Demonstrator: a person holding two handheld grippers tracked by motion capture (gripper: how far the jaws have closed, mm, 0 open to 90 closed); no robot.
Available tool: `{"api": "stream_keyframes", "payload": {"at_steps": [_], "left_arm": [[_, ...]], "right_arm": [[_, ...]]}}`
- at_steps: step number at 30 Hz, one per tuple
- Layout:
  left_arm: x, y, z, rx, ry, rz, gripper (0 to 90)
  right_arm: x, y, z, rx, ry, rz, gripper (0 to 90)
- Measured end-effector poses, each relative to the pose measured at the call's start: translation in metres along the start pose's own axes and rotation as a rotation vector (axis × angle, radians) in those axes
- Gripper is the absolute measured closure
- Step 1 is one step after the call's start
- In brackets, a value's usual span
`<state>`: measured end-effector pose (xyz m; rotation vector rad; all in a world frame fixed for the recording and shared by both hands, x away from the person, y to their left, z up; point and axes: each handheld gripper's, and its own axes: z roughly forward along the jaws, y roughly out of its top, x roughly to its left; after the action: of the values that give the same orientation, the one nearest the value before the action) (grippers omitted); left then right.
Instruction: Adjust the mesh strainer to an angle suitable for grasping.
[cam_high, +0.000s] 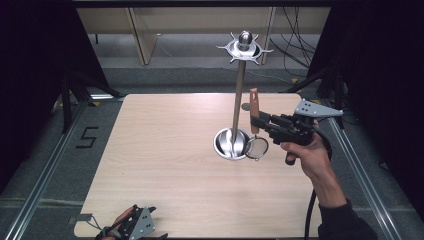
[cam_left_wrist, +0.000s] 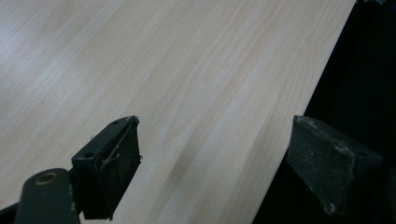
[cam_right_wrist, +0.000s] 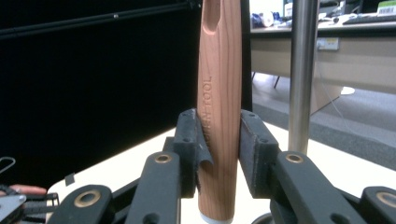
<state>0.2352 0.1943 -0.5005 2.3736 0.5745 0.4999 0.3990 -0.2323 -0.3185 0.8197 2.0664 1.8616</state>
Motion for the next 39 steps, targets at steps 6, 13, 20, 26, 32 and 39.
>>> {"api": "stream_keyframes", "payload": {"at_steps": [6,13,20,26,32,39], "left_arm": [[0.0,0.0,0.0,0.0,0.0,0.0,16.2],[0.0,0.0,0.0,0.0,-0.007,-0.002,16.2],[0.0,0.0,0.001,-0.001,-0.022,-0.006,16.2],[0.0,0.0,0.001,0.0,-0.024,-0.004,16.2],[0.0,0.0,0.0,0.006,-0.004,0.005,16.2],[0.0,0.0,0.0,0.007,-0.006,0.006,16.2]], "right_arm": [[0.0,0.013,-0.001,-0.016,-0.011,-0.023,71.5],[-0.004,0.026,-0.003,-0.027,-0.02,-0.023,71.4],[-0.006,0.037,-0.002,-0.05,-0.035,-0.024,71.5],[-0.006,0.047,0.001,-0.06,-0.053,-0.025,71.4],[-0.011,0.052,0.005,-0.06,-0.054,-0.009,71.4],[-0.019,0.052,0.007,-0.051,-0.061,0.004,71.4]]}}
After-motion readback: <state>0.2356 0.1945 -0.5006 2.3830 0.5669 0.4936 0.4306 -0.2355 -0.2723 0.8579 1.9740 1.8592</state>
